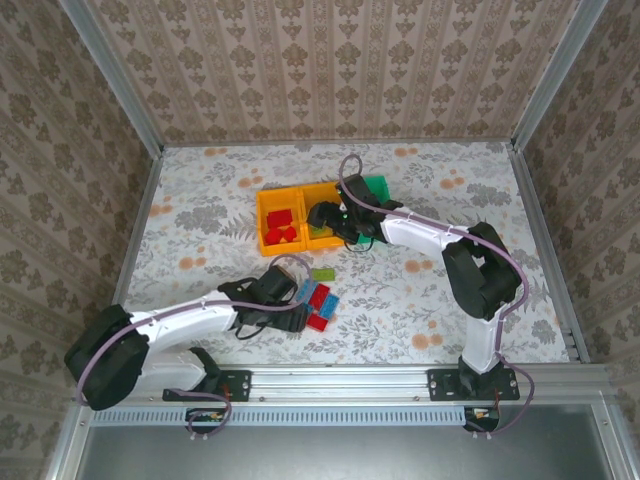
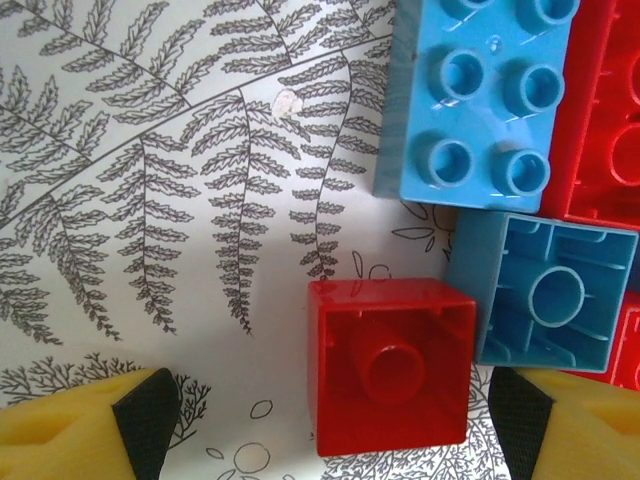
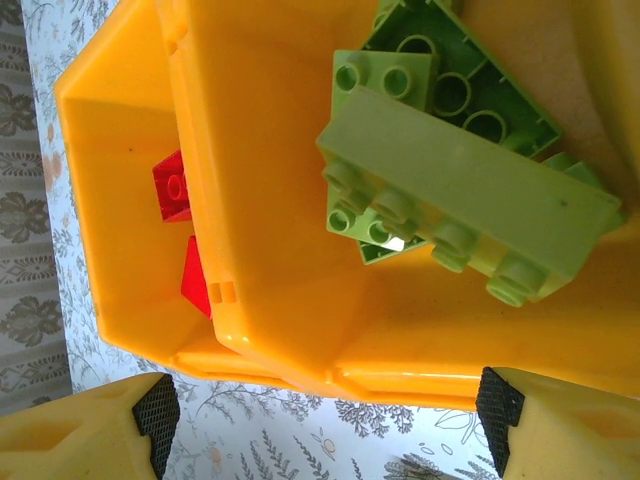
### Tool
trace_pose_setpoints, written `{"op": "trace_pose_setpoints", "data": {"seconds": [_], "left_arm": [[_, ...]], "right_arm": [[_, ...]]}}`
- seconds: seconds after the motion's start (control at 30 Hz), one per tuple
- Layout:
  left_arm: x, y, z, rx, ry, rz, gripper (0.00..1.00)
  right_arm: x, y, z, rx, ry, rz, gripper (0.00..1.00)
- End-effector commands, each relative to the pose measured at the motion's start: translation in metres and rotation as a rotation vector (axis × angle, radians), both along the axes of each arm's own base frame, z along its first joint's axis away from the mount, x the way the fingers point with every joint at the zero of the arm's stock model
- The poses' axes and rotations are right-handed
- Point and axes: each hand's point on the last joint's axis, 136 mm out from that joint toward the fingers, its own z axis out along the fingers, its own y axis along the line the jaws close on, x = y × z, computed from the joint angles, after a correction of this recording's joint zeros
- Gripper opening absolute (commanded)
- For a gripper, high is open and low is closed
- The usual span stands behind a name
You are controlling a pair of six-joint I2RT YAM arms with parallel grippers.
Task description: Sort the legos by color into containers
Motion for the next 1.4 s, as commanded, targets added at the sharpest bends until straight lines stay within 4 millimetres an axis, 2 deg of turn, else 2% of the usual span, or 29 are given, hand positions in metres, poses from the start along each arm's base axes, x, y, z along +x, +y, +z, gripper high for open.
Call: {"op": "trace_pose_setpoints", "data": {"seconds": [0.0,0.2,0.37,0.63,0.77,0.93,1.07,1.17,1.23,1.37], "left_arm": [[0.008,-0.004,0.002,0.016,-0.02,0.021,0.85],[0.014,-0.008,-0.001,0.033,-0.018,0.017,0.83],[0.014,-0.009,-0.004,0.048,-0.005,0.014,0.7],[0.014,-0.005,0.003,0.045,-0.027,0.017,0.49],[0.016,-0.002,0.008,0.047,-0.045,0.027,0.39],[0.02,0.002,0.016,0.049,-0.062,0.053,0.36],[0.028,0.007,0.025,0.064,-0.076,0.071,0.34],[0.044,0.011,0.044,0.057,-0.111,0.09,0.35],[0.063,0.012,0.063,0.029,-0.156,0.108,0.35],[0.106,0.01,0.102,-0.061,-0.242,0.143,0.35]], "right_arm": [[0.001,-0.006,0.017,0.017,-0.036,-0.011,0.82],[0.002,-0.009,0.014,0.015,-0.031,-0.018,0.82],[0.003,-0.012,0.012,0.014,-0.026,-0.023,0.82],[0.002,-0.017,0.008,-0.008,-0.021,-0.026,0.82],[0.0,-0.027,0.011,-0.063,-0.041,-0.025,0.82],[-0.005,-0.04,0.023,-0.113,-0.081,-0.024,0.83],[-0.016,-0.048,0.022,-0.158,-0.074,-0.012,0.82],[-0.03,-0.052,0.024,-0.243,-0.126,0.028,0.82],[-0.045,-0.05,0.02,-0.303,-0.158,0.085,0.81],[-0.075,-0.056,-0.001,-0.404,-0.122,0.137,0.81]]}}
